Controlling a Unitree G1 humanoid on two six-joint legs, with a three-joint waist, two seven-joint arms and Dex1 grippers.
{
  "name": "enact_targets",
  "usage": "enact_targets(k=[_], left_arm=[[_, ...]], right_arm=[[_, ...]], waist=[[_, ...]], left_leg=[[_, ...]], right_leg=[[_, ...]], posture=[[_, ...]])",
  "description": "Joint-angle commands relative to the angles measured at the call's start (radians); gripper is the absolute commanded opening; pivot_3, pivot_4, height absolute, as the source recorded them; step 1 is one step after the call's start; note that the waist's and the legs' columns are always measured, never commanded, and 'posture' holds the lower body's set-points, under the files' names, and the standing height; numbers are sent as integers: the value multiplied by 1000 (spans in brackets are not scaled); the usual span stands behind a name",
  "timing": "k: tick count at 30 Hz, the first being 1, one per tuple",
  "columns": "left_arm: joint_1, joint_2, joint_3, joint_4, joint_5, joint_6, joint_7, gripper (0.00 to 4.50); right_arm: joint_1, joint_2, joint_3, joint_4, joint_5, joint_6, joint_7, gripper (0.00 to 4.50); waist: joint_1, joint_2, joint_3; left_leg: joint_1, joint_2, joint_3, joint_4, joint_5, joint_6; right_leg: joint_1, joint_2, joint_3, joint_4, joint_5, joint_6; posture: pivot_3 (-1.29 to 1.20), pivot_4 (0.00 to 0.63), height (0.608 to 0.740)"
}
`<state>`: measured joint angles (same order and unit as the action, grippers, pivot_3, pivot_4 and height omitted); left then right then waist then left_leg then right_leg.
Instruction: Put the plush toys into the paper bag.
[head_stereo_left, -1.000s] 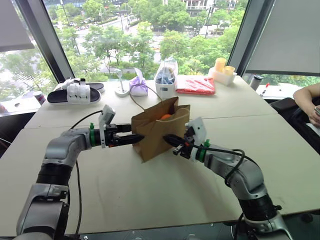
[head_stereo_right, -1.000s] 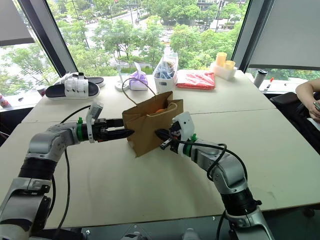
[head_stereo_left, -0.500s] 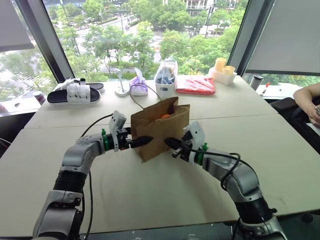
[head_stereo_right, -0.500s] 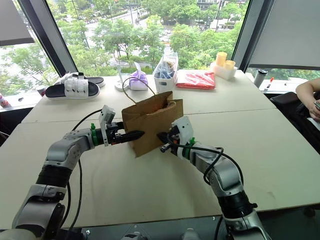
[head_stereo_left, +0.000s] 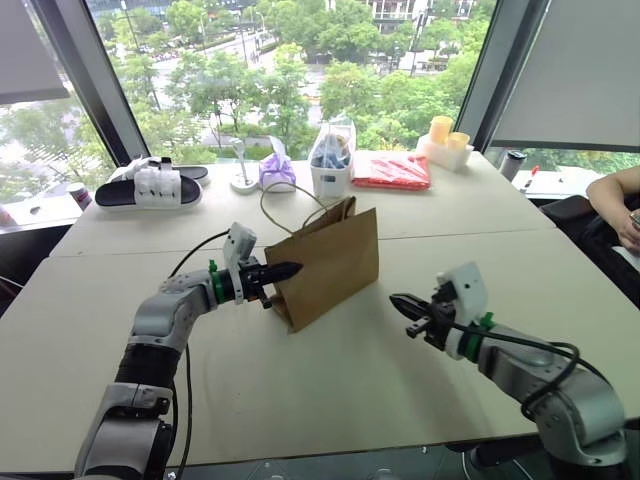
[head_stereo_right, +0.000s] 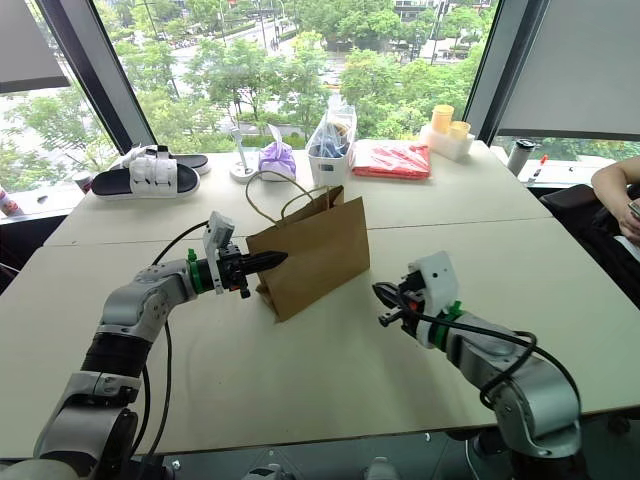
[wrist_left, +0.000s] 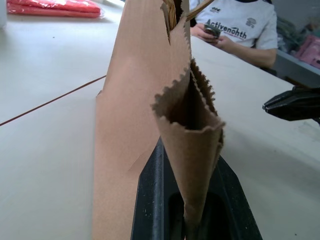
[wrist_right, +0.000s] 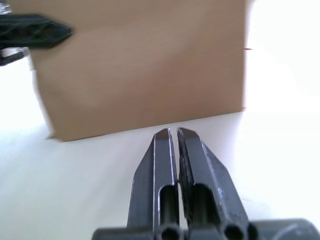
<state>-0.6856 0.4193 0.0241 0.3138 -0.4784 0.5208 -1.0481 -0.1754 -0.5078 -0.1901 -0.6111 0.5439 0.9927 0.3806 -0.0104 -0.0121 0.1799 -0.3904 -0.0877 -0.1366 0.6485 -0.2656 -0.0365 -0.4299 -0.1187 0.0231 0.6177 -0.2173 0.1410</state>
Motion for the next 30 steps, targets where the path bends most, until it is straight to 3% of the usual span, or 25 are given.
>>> enact_targets(k=[1, 8, 13, 19, 27, 30], left_arm=[[-92, 1, 0, 54, -27, -9, -100, 61], [-332, -12, -54, 352, 15, -61, -395, 61], [-464, -35, -118, 599, 89, -143, -554, 61], [-503, -67, -186, 772, 171, -338, -566, 61], [-493, -79, -161, 855, 258, -455, -526, 61], [-490, -82, -148, 866, 285, -485, -495, 909]], right_arm=[[32, -67, -116, -65, 32, 17, 16, 130], [161, -220, -400, -141, 98, 67, 84, 130], [216, -241, -528, -219, 185, 119, 87, 130], [281, -258, -638, -283, 264, 167, 83, 130], [281, -331, -709, -307, 515, 197, 78, 130], [268, -369, -696, -285, 576, 184, 58, 130]], waist=[[3, 0, 0], [3, 0, 0], [-5, 0, 0], [0, -1, 1], [1, -2, 1], [1, -2, 1]], left_leg=[[0, 0, 0, 0, 0, 0], [0, 0, 0, 1, -1, 1], [1, 0, 1, 1, -1, 3], [1, 0, 1, 2, -2, 3], [0, 0, 1, 2, -2, 3], [0, 0, 1, 3, -2, 3]], right_leg=[[0, 0, 0, 0, 0, 0], [2, 0, -1, -2, 0, 0], [3, 0, -1, -2, 0, 1], [3, 0, -1, -2, 0, 1], [3, 0, -1, -2, 0, 1], [3, 0, -1, -2, 0, 1]], posture=[[0, 150, 740], [0, 150, 740], [0, 150, 740], [0, 150, 740], [0, 150, 740], [0, 150, 740]])
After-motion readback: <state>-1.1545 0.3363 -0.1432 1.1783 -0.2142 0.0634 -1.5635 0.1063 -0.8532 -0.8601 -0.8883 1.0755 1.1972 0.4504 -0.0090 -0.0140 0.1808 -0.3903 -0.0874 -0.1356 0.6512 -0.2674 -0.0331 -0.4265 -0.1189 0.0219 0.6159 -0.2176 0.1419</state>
